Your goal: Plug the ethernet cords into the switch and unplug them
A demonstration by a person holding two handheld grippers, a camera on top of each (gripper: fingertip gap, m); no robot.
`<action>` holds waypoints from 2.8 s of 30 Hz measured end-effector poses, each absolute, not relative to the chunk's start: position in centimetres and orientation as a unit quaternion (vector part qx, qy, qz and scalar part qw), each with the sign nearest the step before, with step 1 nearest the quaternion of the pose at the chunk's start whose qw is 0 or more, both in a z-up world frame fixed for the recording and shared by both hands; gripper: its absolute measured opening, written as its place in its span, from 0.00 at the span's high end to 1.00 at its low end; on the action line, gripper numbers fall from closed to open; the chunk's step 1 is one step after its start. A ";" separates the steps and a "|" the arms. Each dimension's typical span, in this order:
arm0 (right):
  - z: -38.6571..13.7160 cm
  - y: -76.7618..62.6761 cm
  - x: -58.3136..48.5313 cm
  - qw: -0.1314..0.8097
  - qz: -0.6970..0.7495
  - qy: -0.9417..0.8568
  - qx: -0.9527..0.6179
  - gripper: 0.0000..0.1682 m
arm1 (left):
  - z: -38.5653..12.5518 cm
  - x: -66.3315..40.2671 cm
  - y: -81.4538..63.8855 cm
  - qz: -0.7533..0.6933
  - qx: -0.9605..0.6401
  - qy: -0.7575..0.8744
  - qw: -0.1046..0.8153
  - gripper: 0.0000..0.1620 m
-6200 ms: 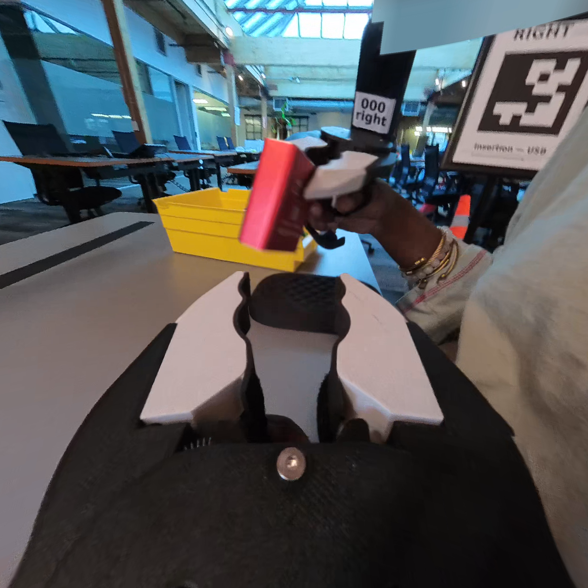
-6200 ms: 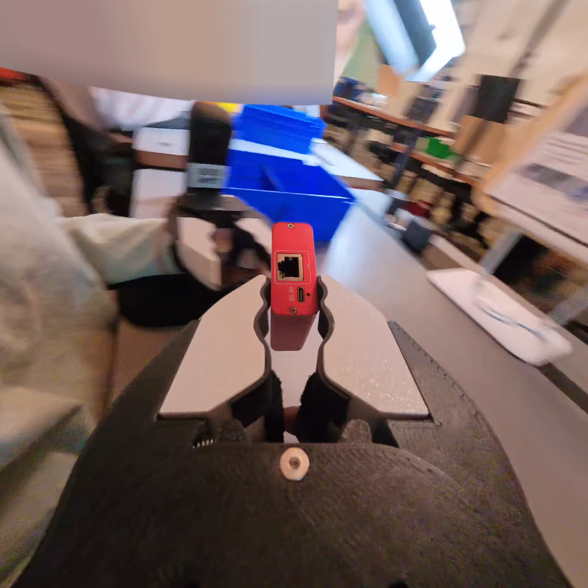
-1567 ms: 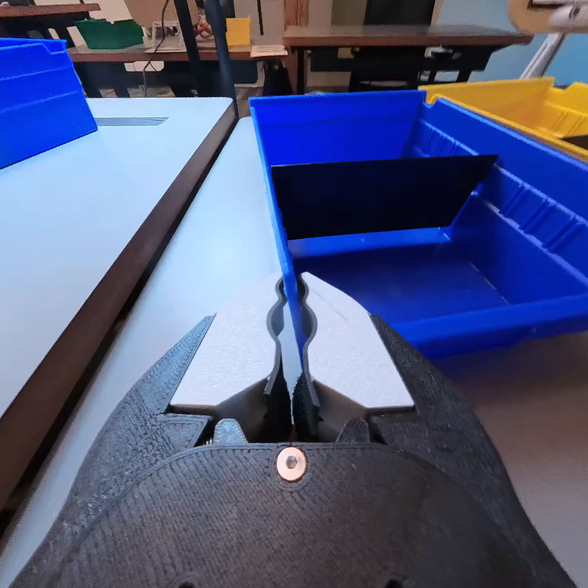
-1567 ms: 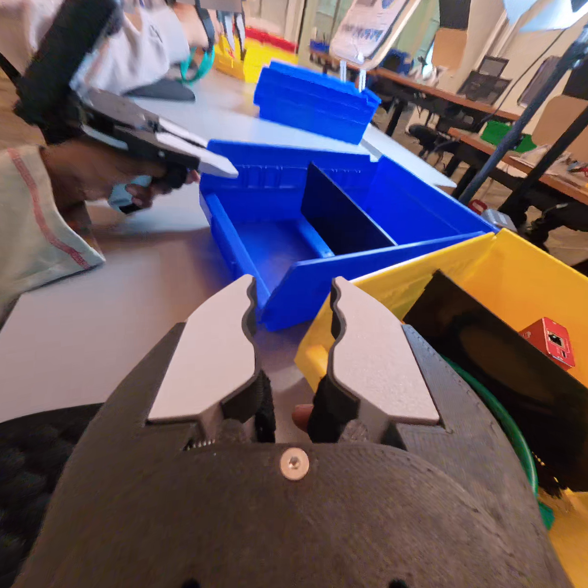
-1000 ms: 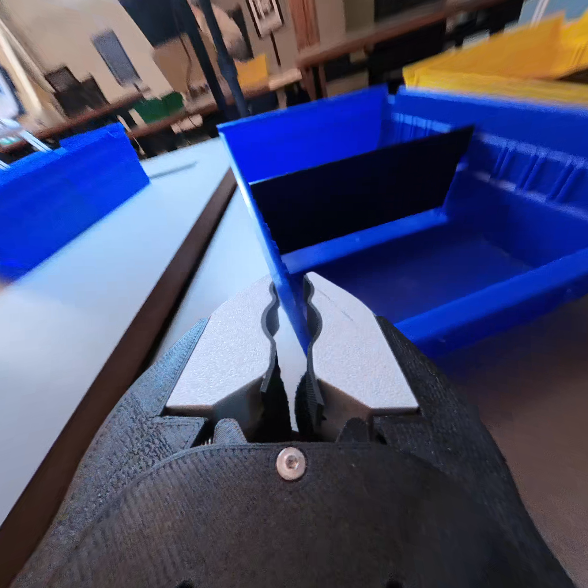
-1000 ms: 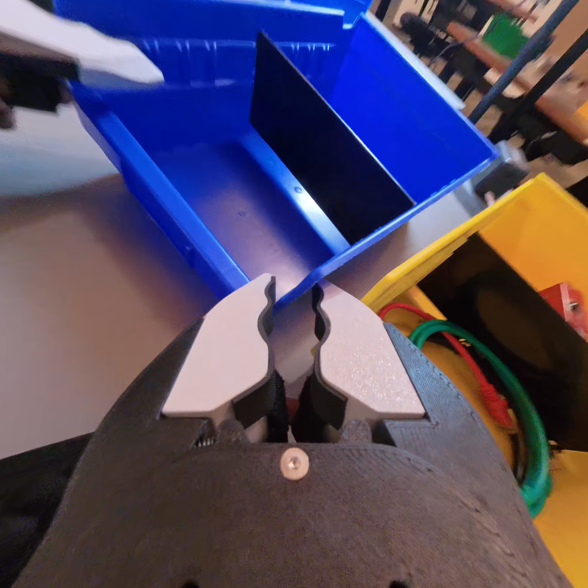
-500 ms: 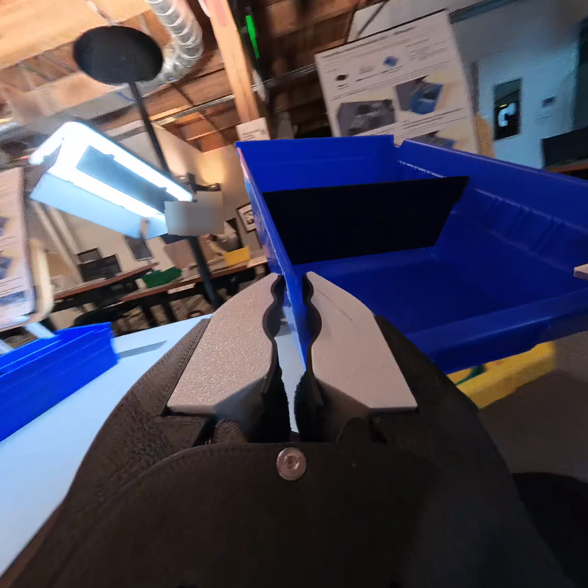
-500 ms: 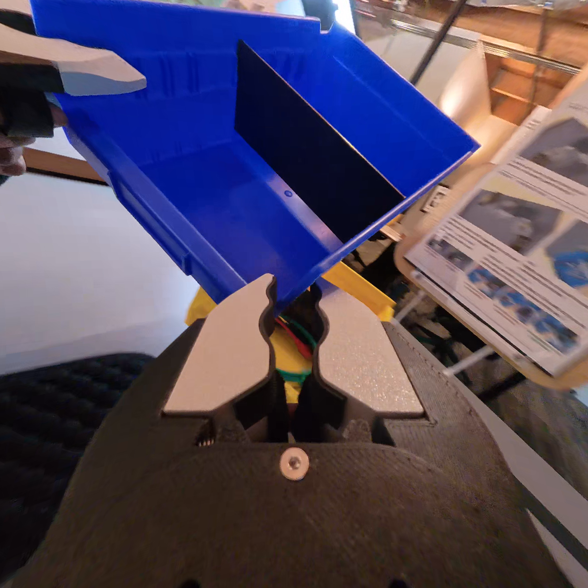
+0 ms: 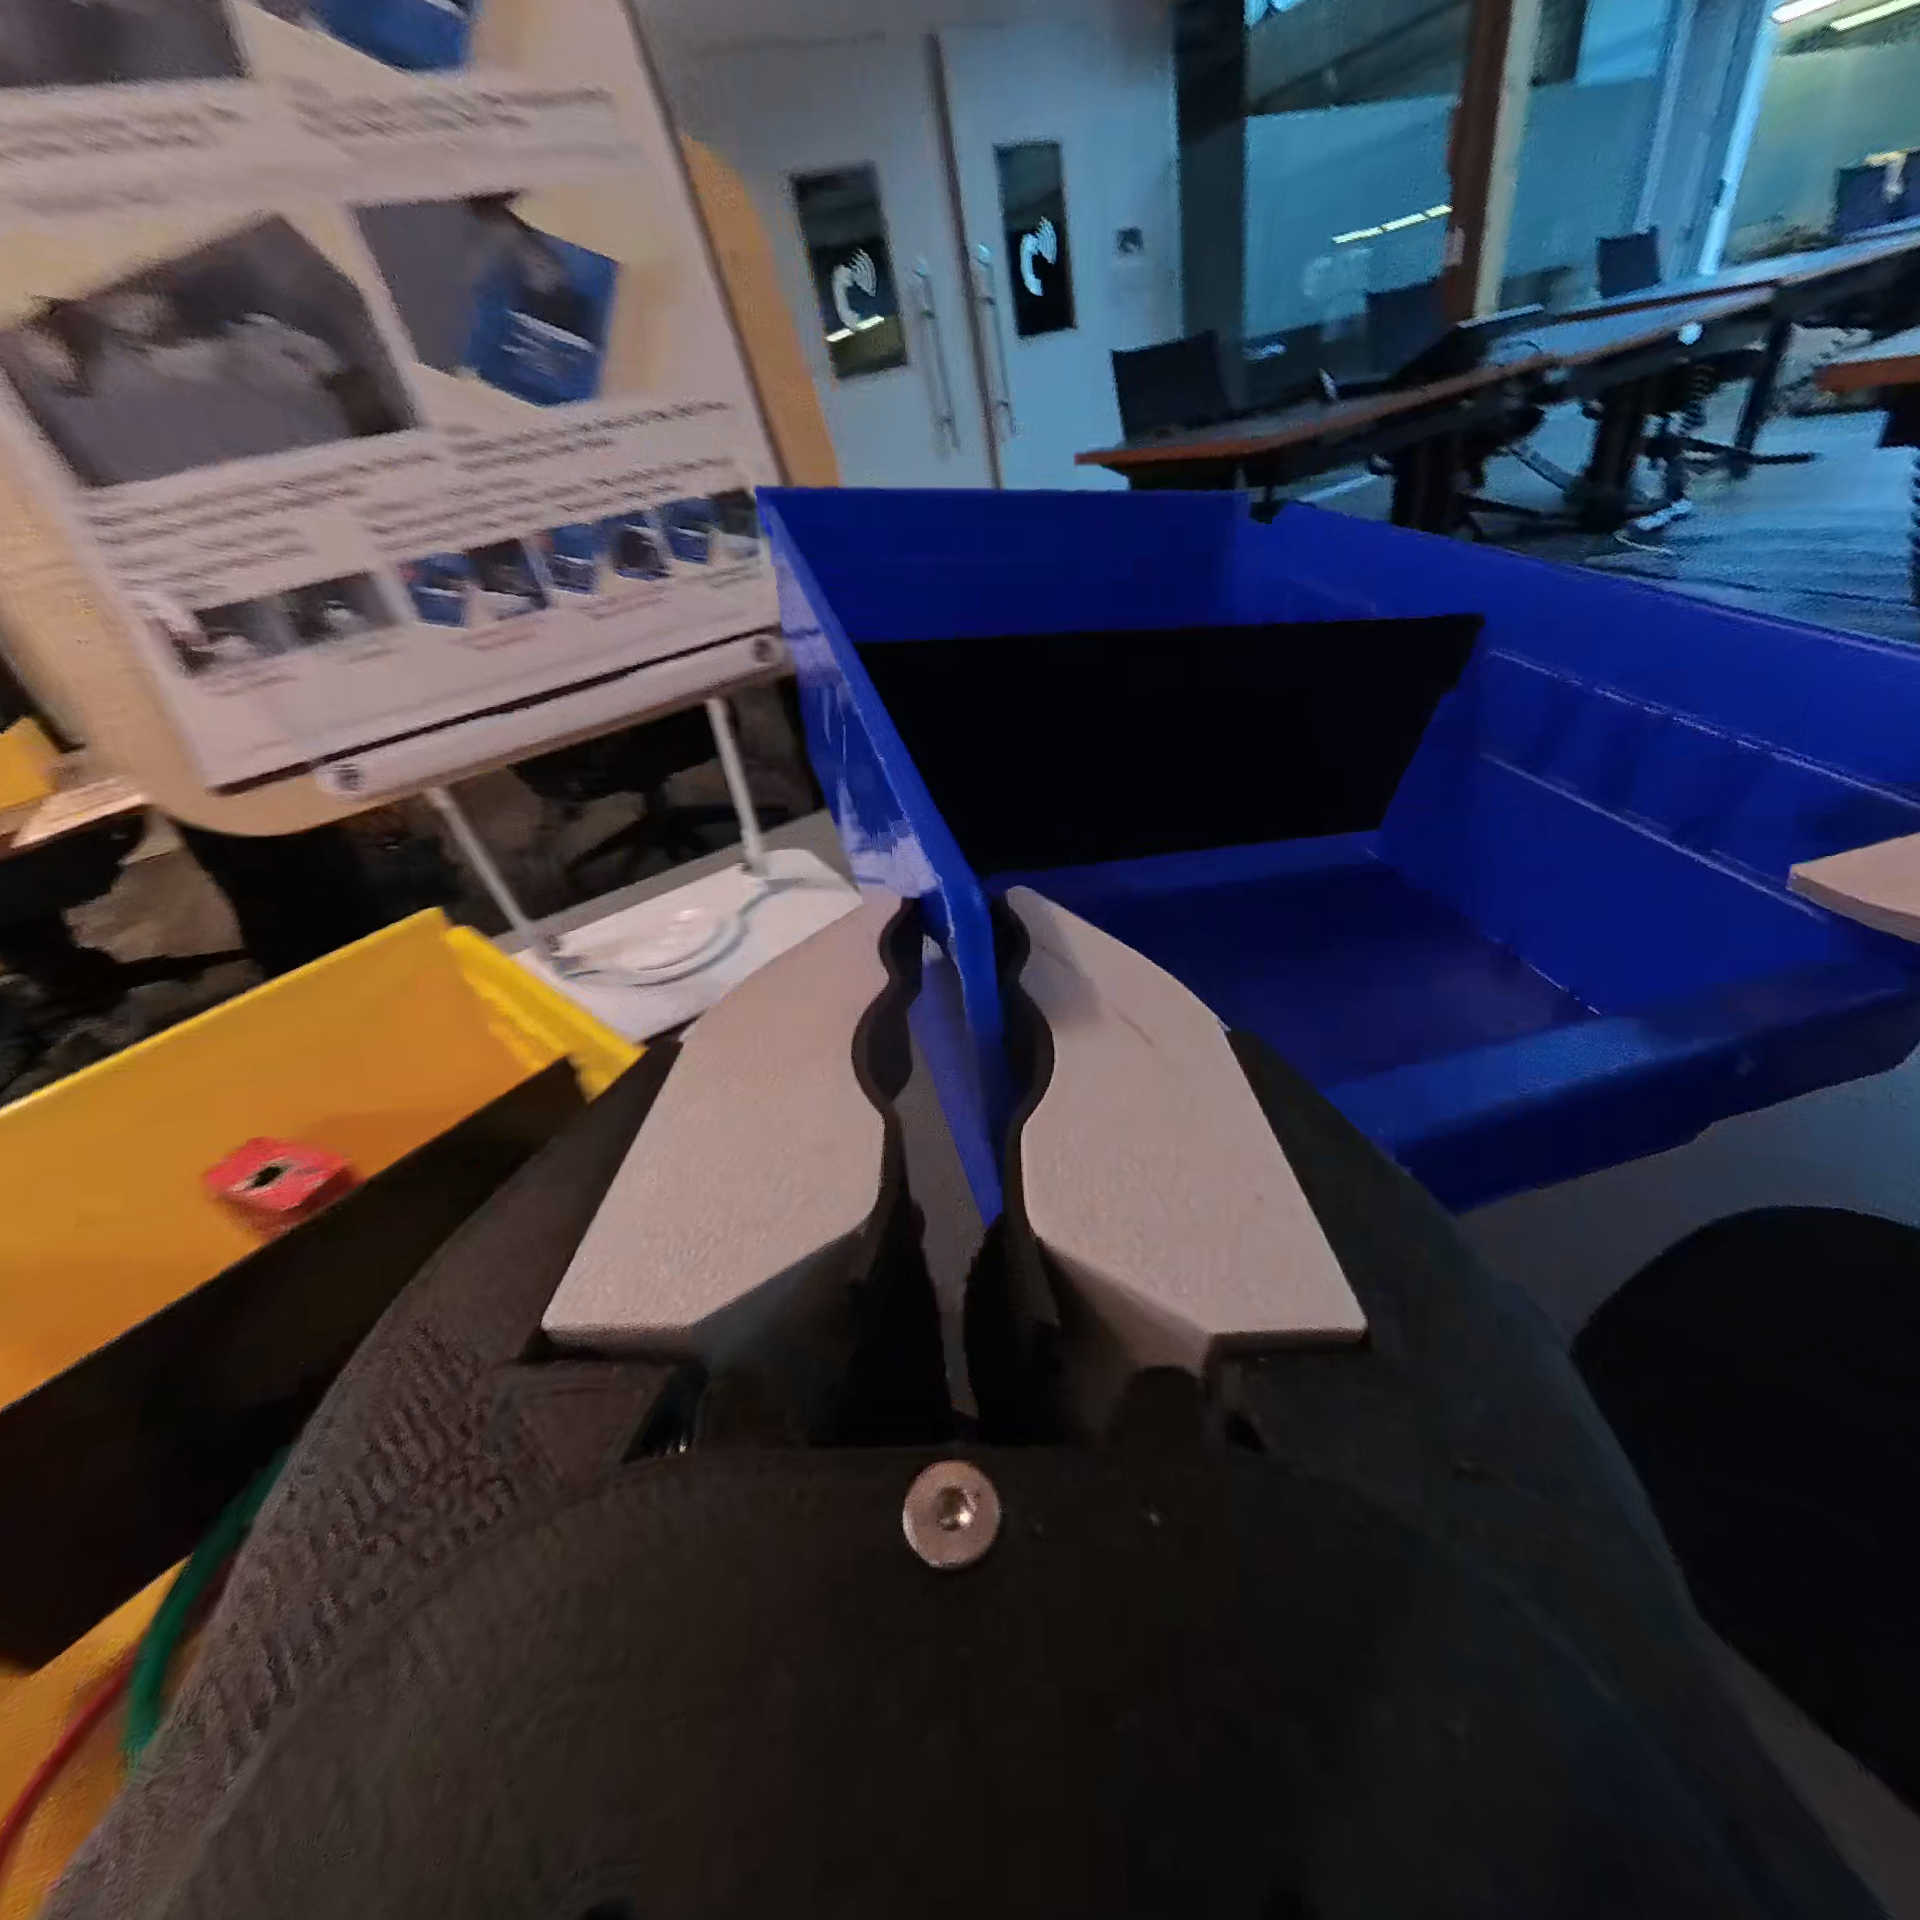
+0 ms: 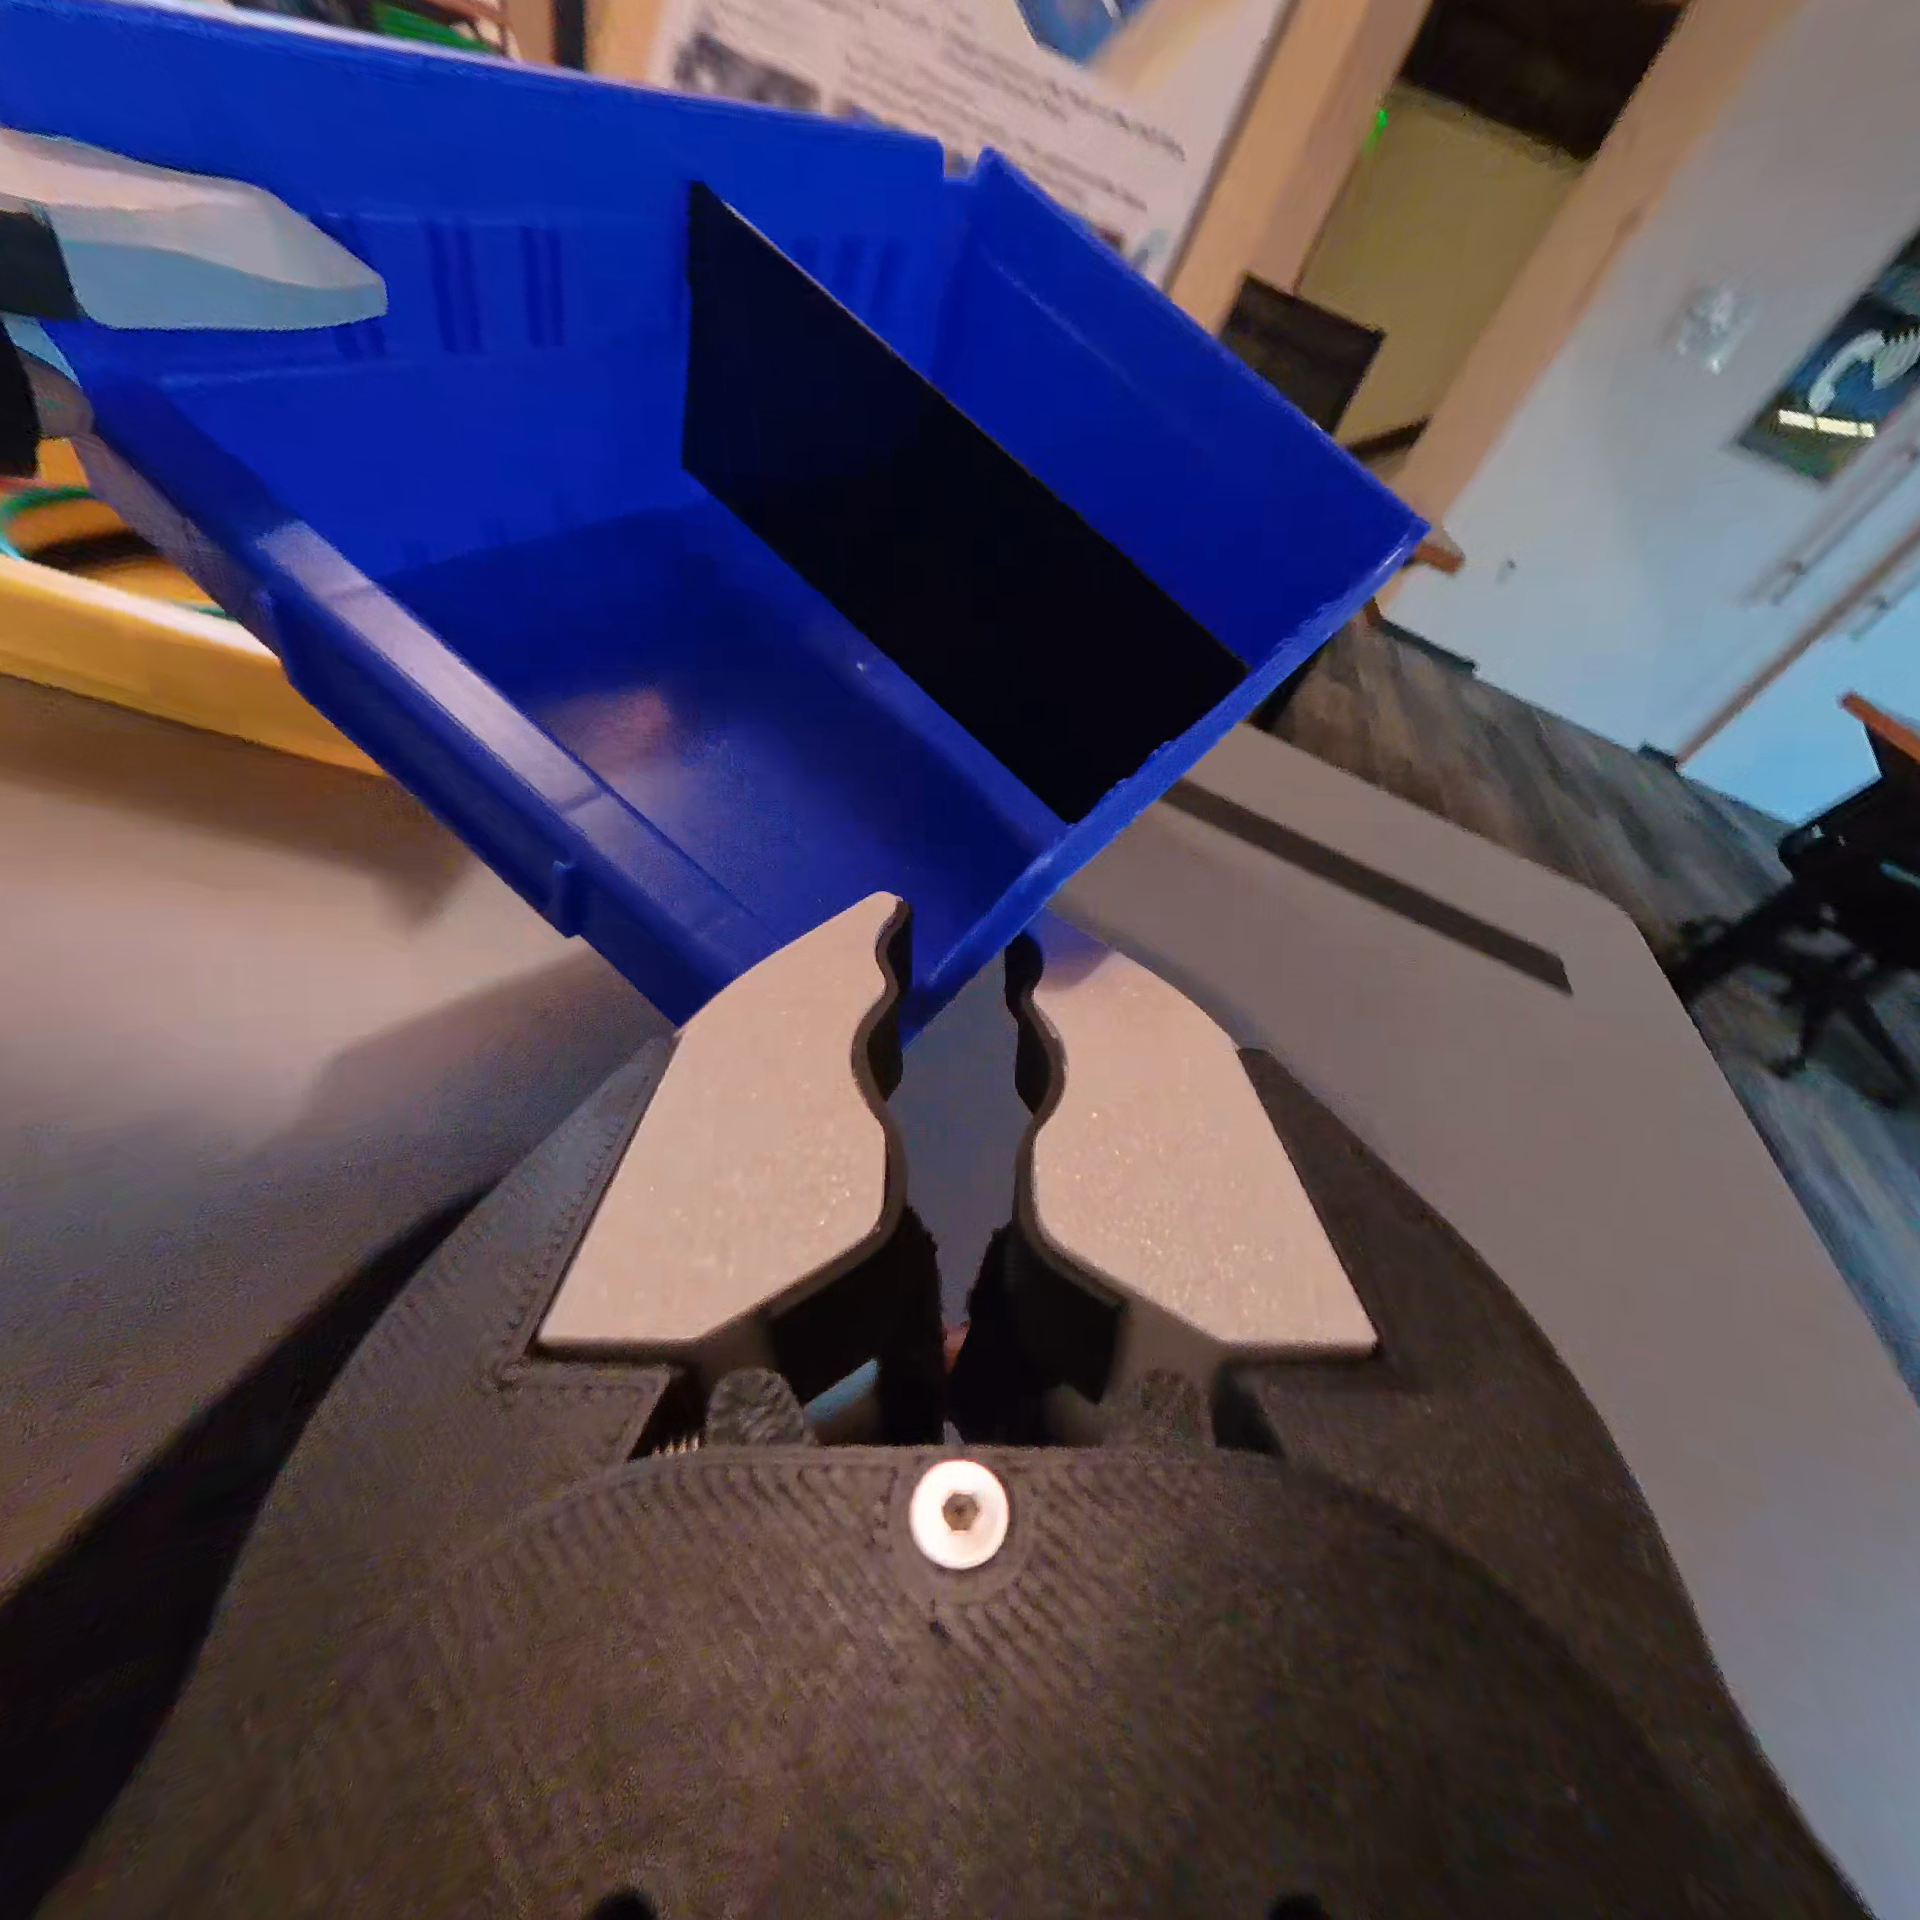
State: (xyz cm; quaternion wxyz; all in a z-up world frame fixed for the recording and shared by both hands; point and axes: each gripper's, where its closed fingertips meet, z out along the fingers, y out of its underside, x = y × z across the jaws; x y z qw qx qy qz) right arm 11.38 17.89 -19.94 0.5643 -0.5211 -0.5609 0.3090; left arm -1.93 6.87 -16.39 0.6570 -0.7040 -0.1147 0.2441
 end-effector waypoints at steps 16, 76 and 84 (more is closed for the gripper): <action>-26.9 27.0 16.3 0.510 0.230 -0.522 -0.644 0.90 | -27.0 2.4 15.6 0.133 -0.821 -0.025 0.555 0.82; -31.4 28.0 27.5 0.359 0.098 -0.783 -0.499 0.75 | -31.0 -10.7 -32.9 0.346 -0.911 0.113 0.192 0.78; -29.8 26.9 27.1 0.380 0.163 -0.754 -0.510 0.66 | -31.0 -10.4 -34.1 0.359 -0.904 0.082 0.219 0.73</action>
